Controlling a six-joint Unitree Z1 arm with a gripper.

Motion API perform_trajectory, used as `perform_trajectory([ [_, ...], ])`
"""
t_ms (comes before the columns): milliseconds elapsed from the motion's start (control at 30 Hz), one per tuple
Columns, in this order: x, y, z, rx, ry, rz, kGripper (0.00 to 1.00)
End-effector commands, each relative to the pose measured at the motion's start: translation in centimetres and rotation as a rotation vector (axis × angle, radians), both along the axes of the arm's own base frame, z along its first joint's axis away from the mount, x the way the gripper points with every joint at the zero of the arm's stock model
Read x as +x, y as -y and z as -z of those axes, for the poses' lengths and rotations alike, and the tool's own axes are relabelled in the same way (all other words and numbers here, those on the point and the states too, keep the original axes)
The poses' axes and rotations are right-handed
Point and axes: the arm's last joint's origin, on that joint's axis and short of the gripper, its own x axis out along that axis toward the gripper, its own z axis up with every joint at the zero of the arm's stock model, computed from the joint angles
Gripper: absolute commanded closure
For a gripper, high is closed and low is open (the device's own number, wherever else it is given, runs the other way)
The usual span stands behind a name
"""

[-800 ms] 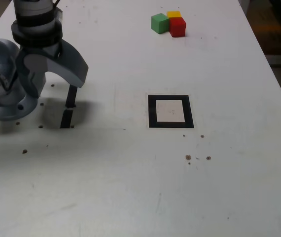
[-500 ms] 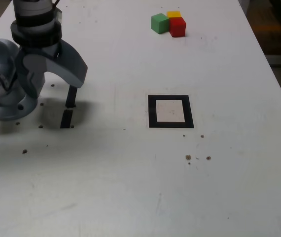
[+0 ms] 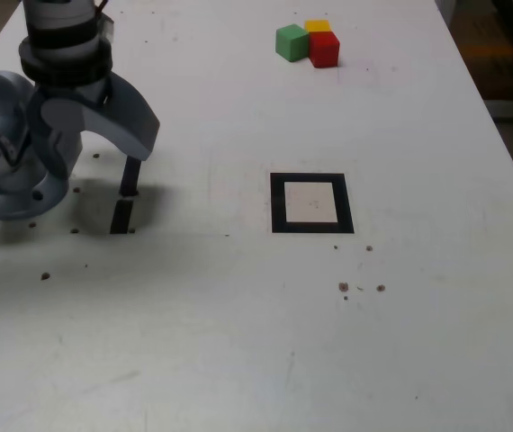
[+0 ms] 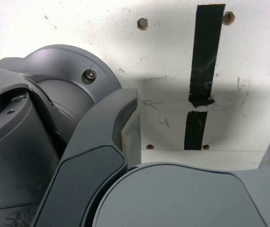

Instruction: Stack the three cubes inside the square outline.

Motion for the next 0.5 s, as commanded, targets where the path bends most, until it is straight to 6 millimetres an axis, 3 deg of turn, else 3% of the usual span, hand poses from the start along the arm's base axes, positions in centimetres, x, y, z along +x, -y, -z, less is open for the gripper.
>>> perform_trajectory([
  [0,0.0,0.0,-0.4,-0.005,0.027,-0.003,0.01],
  [200,1.7,-0.8,-2.6,-0.012,0.129,-0.033,0.01],
  [467,7.9,-1.8,-8.3,0.049,0.221,-0.038,0.01],
])
